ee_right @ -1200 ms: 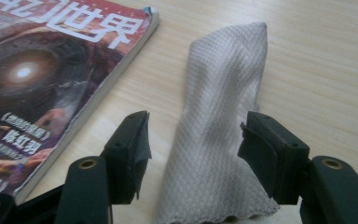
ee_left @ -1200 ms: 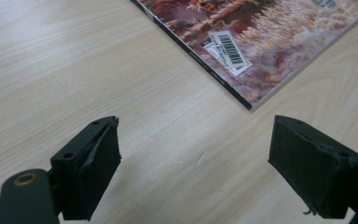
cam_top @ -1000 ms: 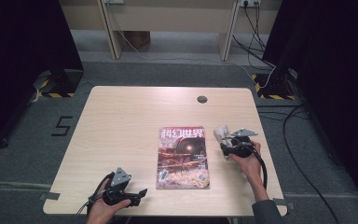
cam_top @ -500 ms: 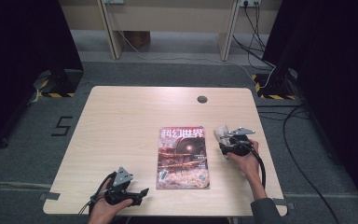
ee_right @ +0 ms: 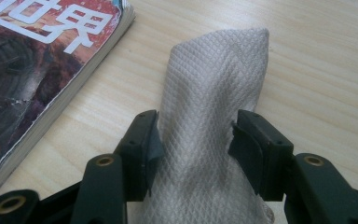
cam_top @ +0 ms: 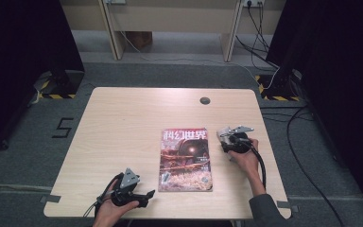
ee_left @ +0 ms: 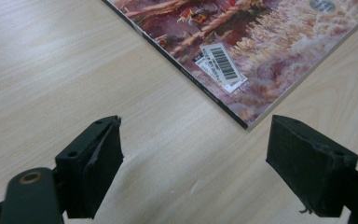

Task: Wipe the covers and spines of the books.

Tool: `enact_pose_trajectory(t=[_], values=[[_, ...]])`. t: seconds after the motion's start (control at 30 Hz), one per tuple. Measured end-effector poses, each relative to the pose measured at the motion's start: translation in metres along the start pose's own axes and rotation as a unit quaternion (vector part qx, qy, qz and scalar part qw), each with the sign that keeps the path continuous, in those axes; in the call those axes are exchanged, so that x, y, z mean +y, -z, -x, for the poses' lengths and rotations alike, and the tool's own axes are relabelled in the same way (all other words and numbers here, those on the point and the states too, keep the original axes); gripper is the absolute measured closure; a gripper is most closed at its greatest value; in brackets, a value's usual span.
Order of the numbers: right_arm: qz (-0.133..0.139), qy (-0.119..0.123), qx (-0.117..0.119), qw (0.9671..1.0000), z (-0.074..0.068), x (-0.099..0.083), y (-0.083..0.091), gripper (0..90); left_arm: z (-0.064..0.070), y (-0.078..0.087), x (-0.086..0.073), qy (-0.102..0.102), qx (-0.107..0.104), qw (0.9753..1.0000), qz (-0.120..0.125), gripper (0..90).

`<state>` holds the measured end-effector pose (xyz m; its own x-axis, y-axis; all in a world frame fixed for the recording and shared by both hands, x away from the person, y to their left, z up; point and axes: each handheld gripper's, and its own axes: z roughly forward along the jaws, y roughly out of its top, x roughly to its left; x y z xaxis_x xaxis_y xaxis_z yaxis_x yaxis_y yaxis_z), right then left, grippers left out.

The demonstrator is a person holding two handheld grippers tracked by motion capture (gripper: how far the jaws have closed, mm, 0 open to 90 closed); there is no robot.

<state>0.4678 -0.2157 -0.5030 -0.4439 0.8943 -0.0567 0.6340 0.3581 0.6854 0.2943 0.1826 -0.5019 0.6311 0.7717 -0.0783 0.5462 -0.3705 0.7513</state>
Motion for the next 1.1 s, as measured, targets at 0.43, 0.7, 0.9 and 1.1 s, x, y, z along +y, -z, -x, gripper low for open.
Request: enact_pose_trajectory(t=[0.43, 0.7, 0.9, 1.1], values=[[0.006, -0.011, -0.002, 0.9999, 0.004, -0.001, 0.001, 66.9, -0.002, -0.045, 0.029, -0.004, -0.01, 0.9999, -0.003, 23.4], [0.011, -0.004, 0.001, 0.9999, 0.002, 0.002, 0.007, 74.2, 0.006, -0.067, 0.04, -0.004, -0.011, 0.9999, -0.001, 23.6], [0.038, 0.019, 0.018, 0.9989, -0.011, 0.014, 0.021, 75.1, 0.011, -0.07, 0.041, -0.003, -0.006, 1.0, 0.001, 25.2], [0.059, 0.044, 0.057, 0.9957, -0.038, 0.023, 0.031, 74.9, 0.013, -0.068, 0.04, 0.006, -0.005, 1.0, -0.006, 27.3]])
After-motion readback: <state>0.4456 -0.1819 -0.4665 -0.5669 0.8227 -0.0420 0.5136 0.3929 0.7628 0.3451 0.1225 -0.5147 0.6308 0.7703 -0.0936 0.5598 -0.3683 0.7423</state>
